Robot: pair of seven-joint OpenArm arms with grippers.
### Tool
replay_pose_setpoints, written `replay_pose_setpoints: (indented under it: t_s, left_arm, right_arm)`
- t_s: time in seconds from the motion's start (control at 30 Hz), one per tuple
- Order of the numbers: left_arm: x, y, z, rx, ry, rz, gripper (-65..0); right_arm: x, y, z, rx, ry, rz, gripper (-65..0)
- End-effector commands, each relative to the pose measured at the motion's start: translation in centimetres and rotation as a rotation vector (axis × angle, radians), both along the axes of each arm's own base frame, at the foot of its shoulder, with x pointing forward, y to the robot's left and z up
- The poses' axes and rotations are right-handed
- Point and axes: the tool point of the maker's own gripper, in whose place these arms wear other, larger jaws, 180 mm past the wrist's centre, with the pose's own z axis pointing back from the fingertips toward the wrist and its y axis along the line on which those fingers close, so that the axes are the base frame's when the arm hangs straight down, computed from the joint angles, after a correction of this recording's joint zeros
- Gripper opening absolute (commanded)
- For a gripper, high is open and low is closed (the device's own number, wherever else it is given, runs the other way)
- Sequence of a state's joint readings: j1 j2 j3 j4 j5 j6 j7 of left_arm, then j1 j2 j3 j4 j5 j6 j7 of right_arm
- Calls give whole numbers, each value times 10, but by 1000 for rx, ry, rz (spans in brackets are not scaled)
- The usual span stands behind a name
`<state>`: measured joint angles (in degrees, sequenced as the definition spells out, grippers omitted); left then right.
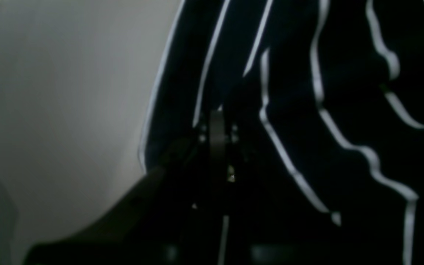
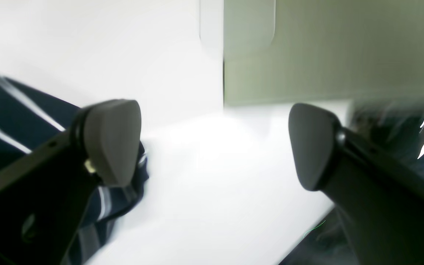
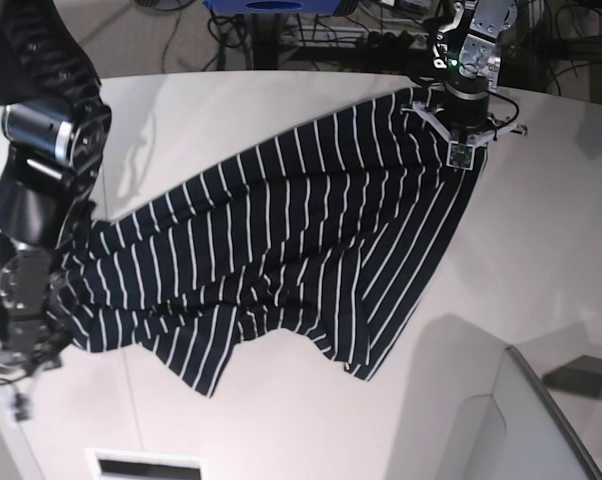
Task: Layout the t-shirt on the table in an organized manner, then fold the t-shirt properly
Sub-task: 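Drag the shirt with the right gripper away from the left gripper to stretch it flat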
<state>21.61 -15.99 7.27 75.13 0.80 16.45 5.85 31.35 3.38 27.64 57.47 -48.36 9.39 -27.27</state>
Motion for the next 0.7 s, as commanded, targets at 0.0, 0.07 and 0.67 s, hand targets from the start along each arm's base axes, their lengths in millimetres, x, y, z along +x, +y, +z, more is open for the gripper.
replay_pose_setpoints:
  t_s: [0.0,0.07,0.67]
  left_arm:
    - [3,1,9,5,-27,-9,-650]
    - [6,-2,16,0,-47,-17,-650]
    - [20,-20,50,-32,-110,-35,-650]
  right_arm:
    - [-6,-26,16,64,-74,-74,-57]
    - [-27,-33,-5,290,-133,-122,-65]
    - [-110,0,-132,863,-84,-269,-66]
